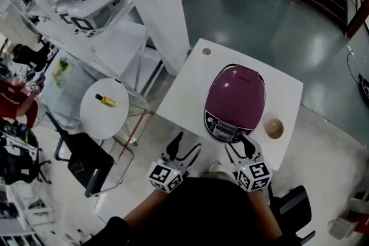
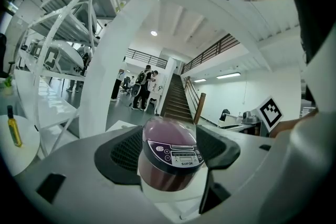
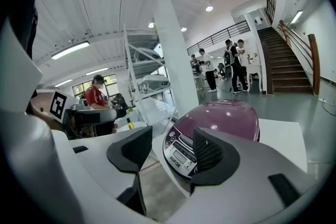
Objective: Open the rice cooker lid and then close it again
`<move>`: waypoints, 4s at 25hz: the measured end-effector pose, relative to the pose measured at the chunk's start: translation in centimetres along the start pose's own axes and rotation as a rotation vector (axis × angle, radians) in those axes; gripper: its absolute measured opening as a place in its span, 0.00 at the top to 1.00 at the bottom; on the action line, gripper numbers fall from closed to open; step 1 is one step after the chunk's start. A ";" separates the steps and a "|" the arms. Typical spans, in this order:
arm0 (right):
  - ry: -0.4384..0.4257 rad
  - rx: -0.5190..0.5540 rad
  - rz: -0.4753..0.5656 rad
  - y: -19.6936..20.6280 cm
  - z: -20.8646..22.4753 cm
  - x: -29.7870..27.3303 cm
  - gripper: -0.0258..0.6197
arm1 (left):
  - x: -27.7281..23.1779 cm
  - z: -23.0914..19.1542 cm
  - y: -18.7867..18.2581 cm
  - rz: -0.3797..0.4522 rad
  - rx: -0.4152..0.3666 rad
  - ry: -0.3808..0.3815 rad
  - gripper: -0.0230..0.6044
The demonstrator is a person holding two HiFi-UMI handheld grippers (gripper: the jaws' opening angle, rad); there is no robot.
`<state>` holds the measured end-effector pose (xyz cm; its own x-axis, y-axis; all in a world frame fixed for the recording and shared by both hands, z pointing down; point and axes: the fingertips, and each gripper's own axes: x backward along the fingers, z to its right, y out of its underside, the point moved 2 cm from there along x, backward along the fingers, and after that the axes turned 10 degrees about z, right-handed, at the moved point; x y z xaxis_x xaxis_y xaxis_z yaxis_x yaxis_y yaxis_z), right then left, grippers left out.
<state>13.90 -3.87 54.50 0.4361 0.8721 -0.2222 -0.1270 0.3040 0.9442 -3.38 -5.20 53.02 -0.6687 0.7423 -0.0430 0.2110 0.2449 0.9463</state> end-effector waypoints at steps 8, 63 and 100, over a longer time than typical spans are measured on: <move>-0.049 0.034 -0.029 -0.2 1.0 -3.4 0.77 | -2.5 -0.3 -1.9 0.028 -0.006 0.011 0.49; 0.088 0.190 -0.332 5.0 3.4 -7.8 0.95 | -3.1 -4.2 -1.9 0.012 0.092 0.050 0.49; 0.116 0.347 -0.336 4.0 2.6 -8.1 0.95 | -2.5 -4.5 -2.9 0.042 0.083 0.057 0.49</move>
<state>12.18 -10.69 60.74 0.2974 0.7905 -0.5354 0.3162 0.4476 0.8365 -5.47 -10.59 51.81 -0.6971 0.7168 0.0164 0.2963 0.2672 0.9170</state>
